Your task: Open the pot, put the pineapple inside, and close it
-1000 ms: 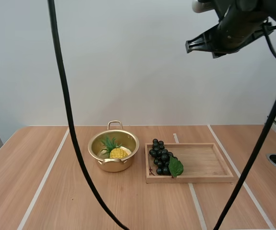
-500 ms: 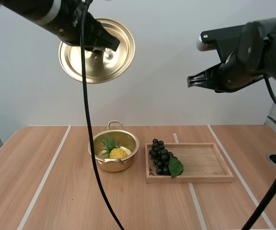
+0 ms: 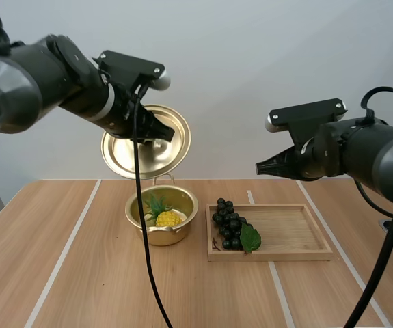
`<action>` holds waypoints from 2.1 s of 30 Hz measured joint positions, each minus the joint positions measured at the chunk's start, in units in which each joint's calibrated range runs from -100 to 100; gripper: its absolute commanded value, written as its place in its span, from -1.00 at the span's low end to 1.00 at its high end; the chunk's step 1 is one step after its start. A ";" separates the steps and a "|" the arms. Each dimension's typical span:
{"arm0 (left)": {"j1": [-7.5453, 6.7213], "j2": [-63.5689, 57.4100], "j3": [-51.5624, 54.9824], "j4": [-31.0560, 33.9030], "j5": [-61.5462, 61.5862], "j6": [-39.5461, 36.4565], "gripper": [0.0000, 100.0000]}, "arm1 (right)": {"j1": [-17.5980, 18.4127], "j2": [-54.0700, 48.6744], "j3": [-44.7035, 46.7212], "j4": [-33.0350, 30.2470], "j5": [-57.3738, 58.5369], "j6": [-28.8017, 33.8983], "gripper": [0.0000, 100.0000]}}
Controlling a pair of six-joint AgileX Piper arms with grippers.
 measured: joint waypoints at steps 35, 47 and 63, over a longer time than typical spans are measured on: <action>-0.64 25.08 2.30 -4.54 -6.38 7.11 -1.00 | -2.97 12.97 0.25 -0.14 -10.26 0.00 -1.00; -0.70 29.02 2.30 -5.10 -8.12 8.78 -1.00 | -3.00 13.00 0.25 0.10 -10.26 0.00 -1.00; -0.70 29.02 2.30 -6.10 -7.70 10.10 -0.02 | -3.00 13.00 0.25 0.22 -10.82 0.00 -1.00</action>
